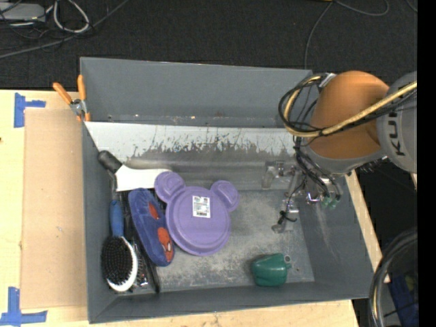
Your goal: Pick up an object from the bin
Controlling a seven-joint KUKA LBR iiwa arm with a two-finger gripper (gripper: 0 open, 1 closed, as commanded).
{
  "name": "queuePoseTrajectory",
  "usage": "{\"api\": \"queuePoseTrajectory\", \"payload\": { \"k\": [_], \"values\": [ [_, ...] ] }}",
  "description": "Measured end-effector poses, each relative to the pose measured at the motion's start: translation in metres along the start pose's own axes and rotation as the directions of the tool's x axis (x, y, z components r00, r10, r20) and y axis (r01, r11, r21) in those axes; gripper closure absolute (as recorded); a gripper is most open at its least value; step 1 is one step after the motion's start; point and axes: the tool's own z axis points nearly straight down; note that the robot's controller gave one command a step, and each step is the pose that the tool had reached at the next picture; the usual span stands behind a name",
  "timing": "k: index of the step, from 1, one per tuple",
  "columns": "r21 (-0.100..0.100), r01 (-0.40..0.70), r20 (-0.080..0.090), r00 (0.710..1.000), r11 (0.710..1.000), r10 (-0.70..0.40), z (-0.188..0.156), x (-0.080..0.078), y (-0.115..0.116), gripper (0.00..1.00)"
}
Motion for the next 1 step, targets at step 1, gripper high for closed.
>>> {"api": "queuePoseTrajectory", "payload": {
  "k": [1],
  "values": [
    [0.001,0.001,0.007,1.000,1.000,-0.001,-0.0036,-0.0016,0.0001,0.00]
  ]
}}
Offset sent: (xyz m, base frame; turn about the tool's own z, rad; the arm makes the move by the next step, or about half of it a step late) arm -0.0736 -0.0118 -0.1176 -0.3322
